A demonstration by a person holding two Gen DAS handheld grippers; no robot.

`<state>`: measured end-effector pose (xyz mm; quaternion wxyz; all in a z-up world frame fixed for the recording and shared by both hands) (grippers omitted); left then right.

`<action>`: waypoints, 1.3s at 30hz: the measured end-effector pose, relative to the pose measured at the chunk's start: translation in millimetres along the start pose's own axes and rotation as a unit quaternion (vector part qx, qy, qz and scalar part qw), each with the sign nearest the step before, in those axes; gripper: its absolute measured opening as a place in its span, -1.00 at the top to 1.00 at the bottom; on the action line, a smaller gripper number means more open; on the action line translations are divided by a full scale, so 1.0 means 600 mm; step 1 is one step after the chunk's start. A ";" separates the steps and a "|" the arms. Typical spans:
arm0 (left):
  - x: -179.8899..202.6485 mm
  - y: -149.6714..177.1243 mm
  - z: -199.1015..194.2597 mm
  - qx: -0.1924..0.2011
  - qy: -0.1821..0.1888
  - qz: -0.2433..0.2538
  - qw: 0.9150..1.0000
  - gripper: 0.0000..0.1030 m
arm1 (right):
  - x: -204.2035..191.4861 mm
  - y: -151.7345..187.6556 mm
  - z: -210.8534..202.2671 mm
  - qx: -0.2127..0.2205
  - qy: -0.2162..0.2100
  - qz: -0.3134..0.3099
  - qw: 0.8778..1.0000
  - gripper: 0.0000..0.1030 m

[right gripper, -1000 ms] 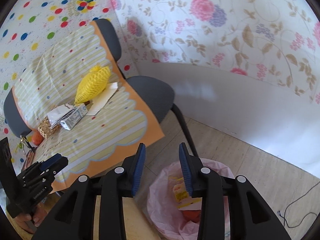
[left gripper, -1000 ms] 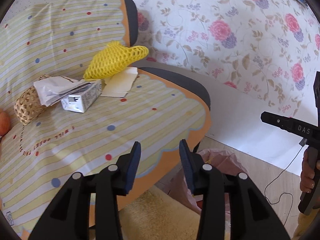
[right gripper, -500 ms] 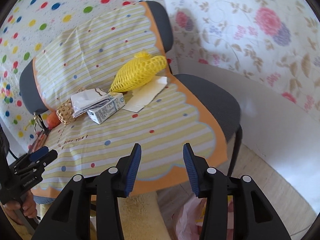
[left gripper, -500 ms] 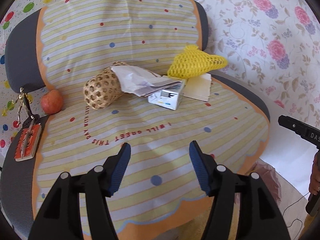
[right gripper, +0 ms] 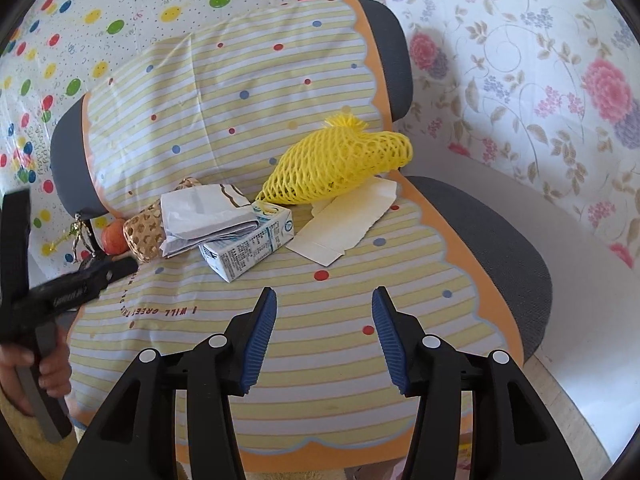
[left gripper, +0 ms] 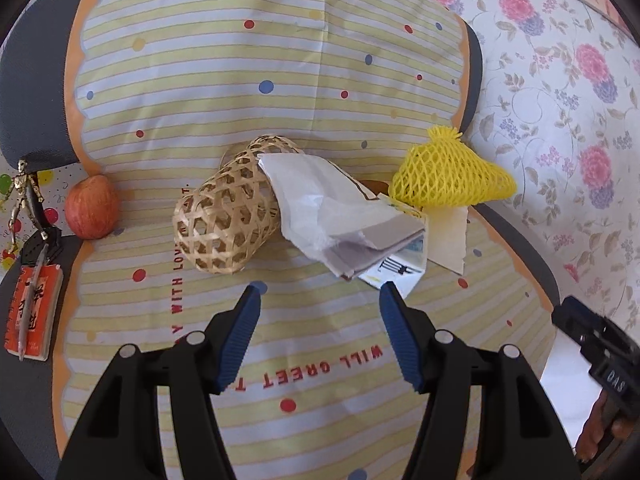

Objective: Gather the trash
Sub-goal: 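Move both open tools back over the chair of trash, then grasp the white tissue with the left tool, then grasp the yellow foam net with the right tool while the left tool holds the tissue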

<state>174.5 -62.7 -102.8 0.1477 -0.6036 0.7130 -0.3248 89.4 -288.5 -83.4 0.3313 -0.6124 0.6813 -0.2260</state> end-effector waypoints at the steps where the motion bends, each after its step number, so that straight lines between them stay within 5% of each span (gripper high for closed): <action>1: -0.001 -0.008 0.008 -0.004 -0.001 -0.010 1.000 -0.17 | 0.000 0.003 0.004 0.001 0.008 -0.005 1.000 -0.02; 7: -0.008 -0.047 0.067 -0.021 0.002 -0.067 0.998 -0.17 | 0.009 0.015 0.020 0.000 0.028 -0.023 0.999 -0.05; 14: 0.005 -0.050 0.127 -0.047 0.051 -0.100 0.993 -0.17 | 0.017 0.029 0.036 -0.005 0.036 -0.036 0.999 -0.05; 16: 0.003 -0.054 0.137 -0.047 0.065 -0.113 0.990 -0.06 | 0.019 0.031 0.038 -0.009 0.032 -0.032 0.999 -0.05; 18: 0.004 -0.057 0.138 -0.045 0.080 -0.124 0.988 0.34 | 0.020 0.032 0.037 -0.010 0.030 -0.029 0.999 -0.05; 20: 0.009 -0.069 0.117 -0.018 0.085 -0.120 0.989 0.82 | 0.020 0.031 0.034 -0.009 0.034 -0.031 0.999 -0.05; 22: 0.017 -0.082 0.080 0.021 0.081 -0.097 0.992 0.99 | 0.018 0.028 0.029 -0.005 0.038 -0.035 0.999 -0.05; 27: 0.035 -0.094 -0.042 0.105 0.049 -0.023 0.993 1.00 | 0.013 0.012 0.024 0.001 0.038 -0.035 0.999 -0.05; 32: 0.028 -0.044 -0.100 0.110 -0.007 0.030 0.993 1.00 | 0.002 -0.012 0.028 0.008 0.037 -0.041 0.998 -0.19; 39: -0.006 0.004 -0.111 0.092 0.009 0.008 0.996 1.00 | -0.008 -0.083 0.063 0.026 0.056 -0.046 0.997 -0.34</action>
Point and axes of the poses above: each gripper's, at about its wrist camera, not at the fingertips, and z roughly the way its jaws point, x to its right, y to its underside, the point moved 6 cm from there along z, roughly the way its jaws point, and after that the axes turned 4 degrees about -x, right-handed, at the moved point
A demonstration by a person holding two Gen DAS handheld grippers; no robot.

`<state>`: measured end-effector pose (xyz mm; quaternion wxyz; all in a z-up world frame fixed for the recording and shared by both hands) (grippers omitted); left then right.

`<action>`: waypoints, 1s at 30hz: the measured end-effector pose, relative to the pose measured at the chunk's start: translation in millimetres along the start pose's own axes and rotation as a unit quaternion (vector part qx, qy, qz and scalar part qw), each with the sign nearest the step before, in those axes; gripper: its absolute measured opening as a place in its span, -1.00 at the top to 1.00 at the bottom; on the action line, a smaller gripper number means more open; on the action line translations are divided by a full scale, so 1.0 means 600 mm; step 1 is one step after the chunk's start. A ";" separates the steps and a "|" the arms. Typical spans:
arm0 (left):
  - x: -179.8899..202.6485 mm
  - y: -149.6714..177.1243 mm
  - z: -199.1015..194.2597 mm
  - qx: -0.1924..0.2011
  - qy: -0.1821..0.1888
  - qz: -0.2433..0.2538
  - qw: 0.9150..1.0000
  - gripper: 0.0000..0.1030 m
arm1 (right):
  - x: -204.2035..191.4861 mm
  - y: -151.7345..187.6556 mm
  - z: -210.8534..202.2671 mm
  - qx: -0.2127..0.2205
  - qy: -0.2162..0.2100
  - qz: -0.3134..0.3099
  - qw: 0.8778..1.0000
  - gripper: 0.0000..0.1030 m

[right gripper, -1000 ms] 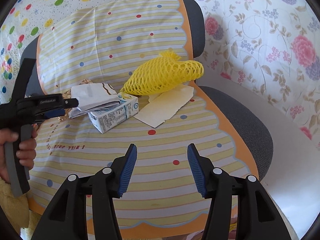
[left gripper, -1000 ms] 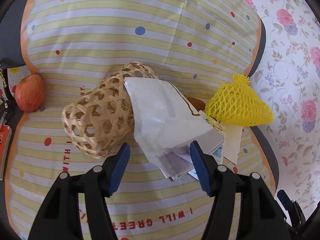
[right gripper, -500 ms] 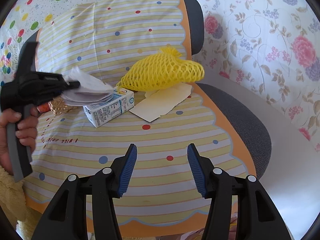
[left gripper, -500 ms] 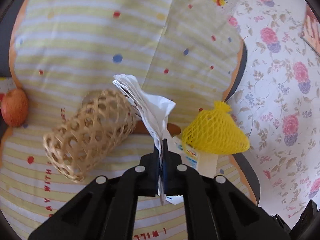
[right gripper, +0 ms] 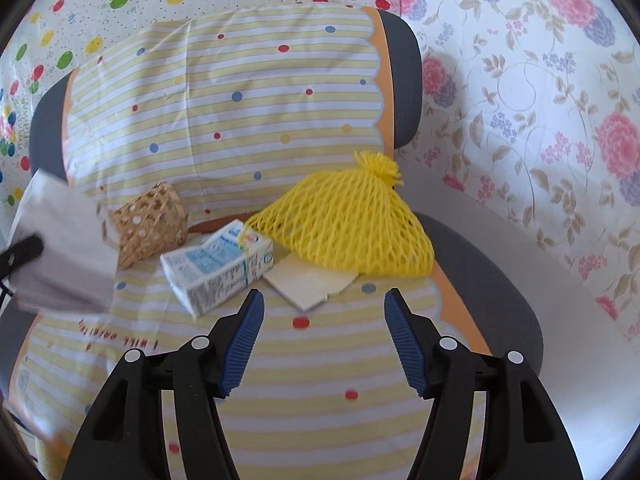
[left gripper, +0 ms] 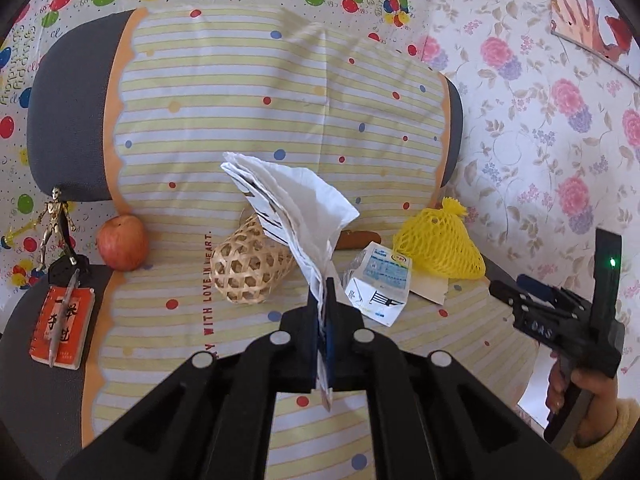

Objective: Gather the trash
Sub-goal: 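Grasp the yellow foam net with the right tool while the left tool holds the tissue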

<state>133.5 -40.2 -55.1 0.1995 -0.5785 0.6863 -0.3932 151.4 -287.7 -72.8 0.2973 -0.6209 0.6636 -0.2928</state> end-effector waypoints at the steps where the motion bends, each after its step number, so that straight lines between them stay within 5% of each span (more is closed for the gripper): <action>1: -0.001 0.003 0.003 -0.002 0.001 0.000 1.000 1.00 | -0.003 -0.012 0.014 0.001 0.005 -0.002 1.000 -0.41; 9: -0.008 0.019 0.034 -0.020 0.014 0.000 1.000 1.00 | -0.014 -0.013 0.134 -0.078 0.080 -0.108 0.988 -0.44; 17: 0.002 0.006 0.055 -0.017 0.019 -0.002 1.000 1.00 | -0.030 -0.027 0.193 -0.073 0.150 -0.209 0.964 -0.56; 21: 0.009 0.007 0.050 -0.014 0.017 0.001 1.000 1.00 | -0.044 -0.025 0.201 -0.052 0.194 -0.262 0.944 -0.01; 22: 0.009 0.006 0.051 -0.014 0.017 0.001 1.000 1.00 | -0.044 -0.028 0.192 -0.037 0.197 -0.261 0.944 0.39; 24: 0.012 0.004 0.048 -0.013 0.020 0.003 1.000 1.00 | -0.037 -0.040 0.165 -0.012 0.184 -0.230 0.955 0.71; 30: 0.043 -0.007 -0.007 0.019 0.036 0.023 0.999 1.00 | 0.035 -0.105 0.013 0.036 0.034 -0.041 0.998 0.75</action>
Point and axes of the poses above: each gripper's, at about its wrist camera, not at the fingertips, and z roughly the way its jaws point, x to its right, y to its underside, the point moved 6 cm from there along z, roughly the way its jaws point, and after that the axes turned 4 degrees about -x, right-handed, at the moved point
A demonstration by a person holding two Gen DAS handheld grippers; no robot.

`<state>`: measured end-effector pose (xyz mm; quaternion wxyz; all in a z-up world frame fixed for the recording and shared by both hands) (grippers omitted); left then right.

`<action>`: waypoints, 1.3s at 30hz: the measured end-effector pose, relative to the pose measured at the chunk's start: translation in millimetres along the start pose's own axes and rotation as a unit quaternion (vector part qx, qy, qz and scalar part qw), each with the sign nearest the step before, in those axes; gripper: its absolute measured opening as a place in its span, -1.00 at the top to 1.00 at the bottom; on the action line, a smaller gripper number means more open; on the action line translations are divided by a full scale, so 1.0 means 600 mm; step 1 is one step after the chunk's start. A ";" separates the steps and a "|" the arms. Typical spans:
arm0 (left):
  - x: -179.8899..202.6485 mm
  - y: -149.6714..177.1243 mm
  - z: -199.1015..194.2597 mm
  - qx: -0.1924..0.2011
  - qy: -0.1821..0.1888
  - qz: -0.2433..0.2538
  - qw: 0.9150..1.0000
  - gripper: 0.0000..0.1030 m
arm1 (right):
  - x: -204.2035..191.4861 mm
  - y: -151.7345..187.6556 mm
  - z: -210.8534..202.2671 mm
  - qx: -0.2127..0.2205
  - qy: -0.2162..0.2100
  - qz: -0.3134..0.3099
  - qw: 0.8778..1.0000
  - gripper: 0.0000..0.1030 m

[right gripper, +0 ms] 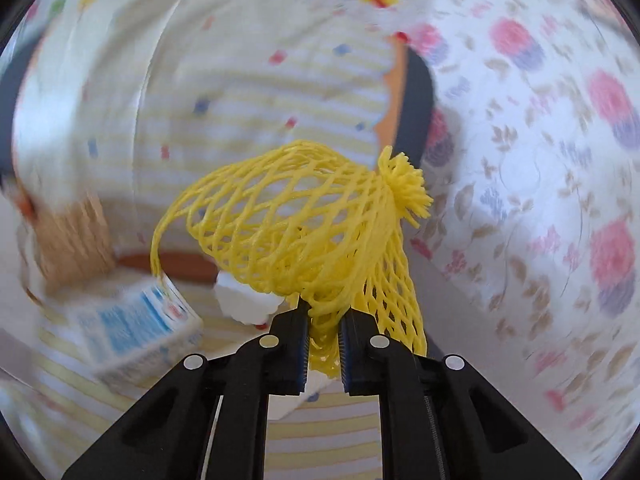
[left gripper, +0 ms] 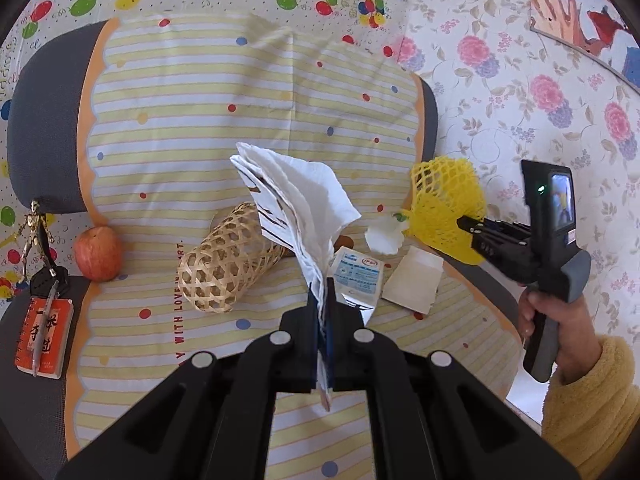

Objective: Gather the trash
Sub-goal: 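Grasp the yellow foam net with the right tool while the left tool holds the tissue, then carry the tissue and yellow net over the pink bin with both tools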

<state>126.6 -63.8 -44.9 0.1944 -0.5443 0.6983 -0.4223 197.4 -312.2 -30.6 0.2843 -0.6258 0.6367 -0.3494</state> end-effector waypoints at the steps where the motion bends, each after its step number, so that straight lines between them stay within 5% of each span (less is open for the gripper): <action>1: 0.005 -0.001 -0.008 0.005 0.001 0.002 1.000 1.00 | 0.013 -0.005 -0.030 0.007 -0.025 0.027 0.999 0.74; 7: 0.046 0.008 -0.046 0.018 0.019 0.016 1.000 1.00 | 0.045 0.011 -0.163 0.029 -0.048 0.065 0.996 0.74; 20: 0.158 0.075 -0.062 -0.018 0.074 0.067 0.995 0.99 | 0.058 0.185 -0.270 -0.048 -0.067 0.122 0.989 0.72; 39: 0.110 0.070 -0.105 0.007 0.005 0.037 0.999 0.99 | -0.006 0.162 -0.243 -0.032 -0.137 0.115 0.983 0.71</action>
Point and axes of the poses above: each gripper's, at about its wrist camera, not at the fingertips, and z roughly the way its jaws point, x to its right, y to its underside, the point moved 6 cm from there along z, roughly the way its jaws point, and after that the axes turned 4 degrees about -x, right-handed, at the moved point
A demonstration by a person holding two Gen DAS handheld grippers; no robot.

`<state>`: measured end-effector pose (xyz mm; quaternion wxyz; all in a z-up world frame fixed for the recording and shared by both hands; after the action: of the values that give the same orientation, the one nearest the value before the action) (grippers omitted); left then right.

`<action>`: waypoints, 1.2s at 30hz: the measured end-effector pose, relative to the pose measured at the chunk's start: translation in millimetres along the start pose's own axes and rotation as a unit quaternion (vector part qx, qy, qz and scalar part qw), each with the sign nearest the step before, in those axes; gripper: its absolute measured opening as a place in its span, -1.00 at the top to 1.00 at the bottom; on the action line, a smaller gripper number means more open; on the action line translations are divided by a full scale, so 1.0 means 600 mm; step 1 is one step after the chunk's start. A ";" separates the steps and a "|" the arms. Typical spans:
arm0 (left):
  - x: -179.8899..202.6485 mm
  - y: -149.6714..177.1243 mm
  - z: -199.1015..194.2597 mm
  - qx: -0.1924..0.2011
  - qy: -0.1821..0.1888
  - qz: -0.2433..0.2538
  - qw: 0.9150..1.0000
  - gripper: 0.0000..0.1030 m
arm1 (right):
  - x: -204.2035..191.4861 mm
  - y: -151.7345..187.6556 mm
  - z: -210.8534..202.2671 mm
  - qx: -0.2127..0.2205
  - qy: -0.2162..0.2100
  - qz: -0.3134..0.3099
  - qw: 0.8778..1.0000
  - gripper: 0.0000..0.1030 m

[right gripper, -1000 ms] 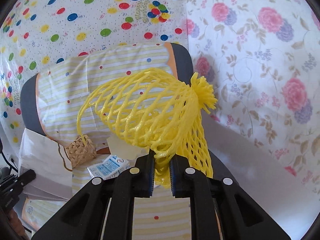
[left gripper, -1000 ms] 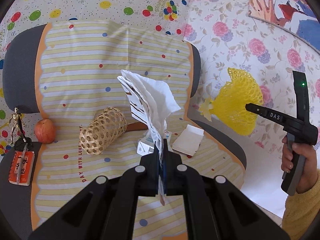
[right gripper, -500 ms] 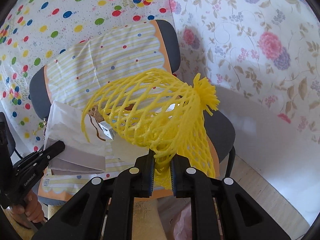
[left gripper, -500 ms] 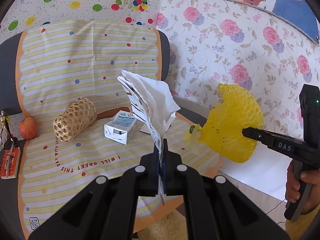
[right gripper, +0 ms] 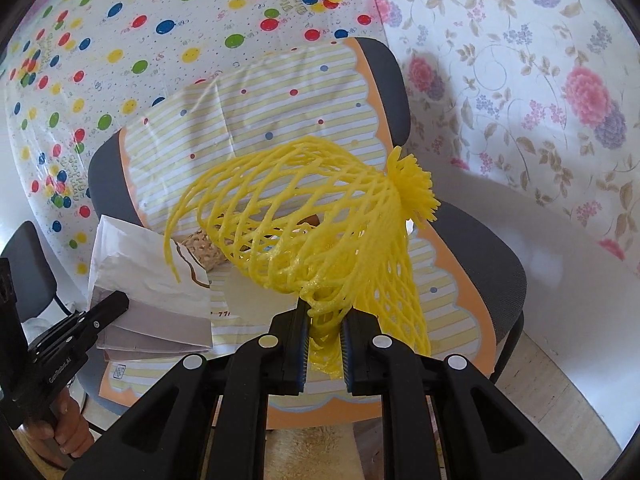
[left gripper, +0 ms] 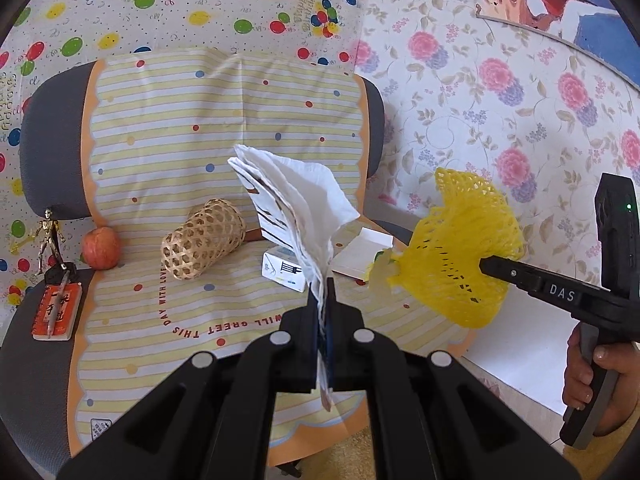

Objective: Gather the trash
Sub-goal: 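Carry the tissue and yellow net over the pink bin with both tools, then open the right tool to drop the net while the left tool drops the tissue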

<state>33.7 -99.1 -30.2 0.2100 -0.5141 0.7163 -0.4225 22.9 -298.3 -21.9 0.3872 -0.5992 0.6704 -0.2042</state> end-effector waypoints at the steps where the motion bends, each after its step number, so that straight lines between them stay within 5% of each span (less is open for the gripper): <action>1: 0.002 0.000 0.000 0.000 -0.002 0.001 1.000 0.99 | 0.000 0.001 0.001 -0.001 -0.001 0.000 1.000 0.71; 15: 0.100 0.030 0.028 -0.020 0.081 0.041 0.996 0.99 | 0.125 0.096 -0.095 -0.014 0.110 0.058 0.992 0.67; 22: 0.176 0.054 0.057 -0.049 0.153 0.066 0.985 0.99 | 0.211 0.224 -0.103 -0.090 0.168 0.130 0.973 0.65; 26: 0.201 0.070 0.065 -0.062 0.164 0.083 0.981 0.99 | 0.245 0.281 -0.073 -0.132 0.179 0.168 0.960 0.65; 31: 0.197 0.087 0.073 -0.076 0.165 0.082 0.980 0.99 | 0.275 0.310 -0.043 -0.167 0.187 0.204 0.946 0.06; 36: 0.203 0.092 0.073 -0.076 0.168 0.092 0.979 0.99 | 0.273 0.290 -0.046 -0.159 0.187 0.199 0.949 0.00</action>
<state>-11.5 -221.2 -83.3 0.0850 -0.3822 0.8157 -0.4257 -107.4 -426.2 -178.4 0.1875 -0.4583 0.8602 -0.1220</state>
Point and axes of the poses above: each gripper's, at about its wrist camera, not at the fingertips, and z roughly the way its jaws point, x to its right, y to its underside, the point moved 6 cm from there along z, roughly the way its jaws point, and after that the axes turned 4 degrees about -x, right-handed, at the moved point
